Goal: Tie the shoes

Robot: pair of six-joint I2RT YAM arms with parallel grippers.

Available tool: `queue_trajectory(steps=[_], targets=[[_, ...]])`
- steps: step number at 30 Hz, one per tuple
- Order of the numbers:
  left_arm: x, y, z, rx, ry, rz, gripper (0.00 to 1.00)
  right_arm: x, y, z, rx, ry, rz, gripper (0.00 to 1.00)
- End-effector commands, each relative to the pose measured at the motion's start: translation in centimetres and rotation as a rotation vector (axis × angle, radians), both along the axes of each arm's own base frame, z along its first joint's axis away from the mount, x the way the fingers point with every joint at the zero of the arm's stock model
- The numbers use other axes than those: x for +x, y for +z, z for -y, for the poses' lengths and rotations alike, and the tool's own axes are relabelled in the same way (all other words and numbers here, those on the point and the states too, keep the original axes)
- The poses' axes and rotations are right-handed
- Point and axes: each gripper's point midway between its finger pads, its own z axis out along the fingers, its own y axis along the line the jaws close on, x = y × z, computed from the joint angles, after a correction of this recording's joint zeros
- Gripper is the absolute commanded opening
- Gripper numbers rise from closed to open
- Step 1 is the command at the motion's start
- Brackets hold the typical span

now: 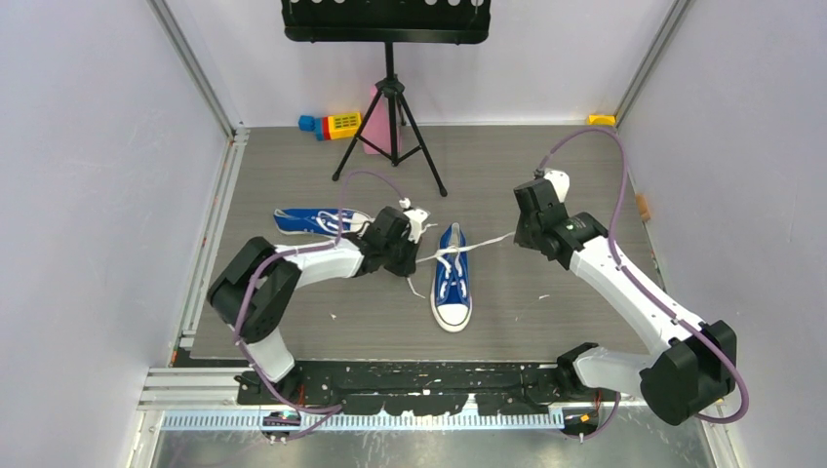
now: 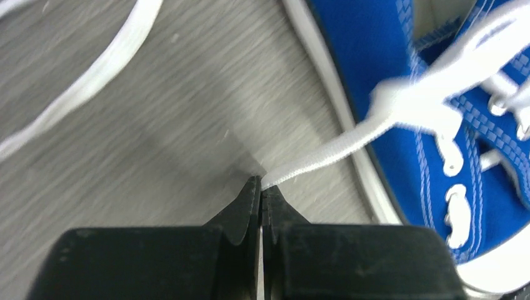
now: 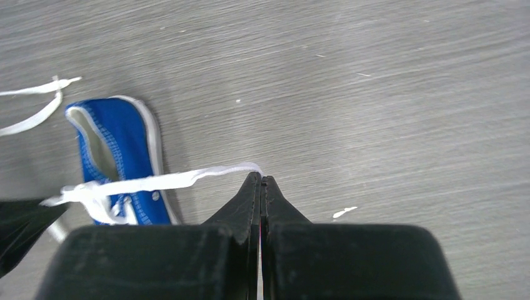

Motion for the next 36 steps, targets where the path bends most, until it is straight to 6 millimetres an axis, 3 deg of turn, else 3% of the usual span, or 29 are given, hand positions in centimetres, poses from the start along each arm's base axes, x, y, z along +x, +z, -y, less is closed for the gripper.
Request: queue_trajectory(steps=[1, 8, 16, 25, 31, 33, 36], targets=[[-0.1, 3.1, -3.8, 0.004, 0.136, 0.045, 0.00, -0.5, 0.8, 3.8, -0.063, -0.182, 0.046, 0.00], [-2.6, 5.9, -7.4, -0.037, 0.237, 0.064, 0.00, -2.2, -0.4, 8.9, -0.111, -0.450, 0.012, 0.00], [-4.7, 3.5, -10.0, -0.015, 0.337, -0.077, 0.00, -4.5, -3.5, 12.1, -0.137, -0.644, -0.042, 0.00], [-4.7, 0.7, -11.6, 0.062, 0.397, -0.162, 0.00, -5.4, -6.9, 12.7, -0.103, -0.670, -0.101, 0.00], [-4.5, 1.7, -10.5, 0.019, 0.346, -0.147, 0.01, -4.5, -7.1, 11.1, -0.033, -0.565, -0.101, 0.00], [-4.5, 2.3, -10.0, 0.025, 0.314, -0.126, 0.16, -4.1, -6.8, 9.9, 0.001, -0.481, -0.116, 0.03], [-4.3, 3.5, -9.2, 0.052, 0.271, -0.071, 0.39, -3.7, -5.9, 8.7, 0.054, -0.416, -0.104, 0.33]])
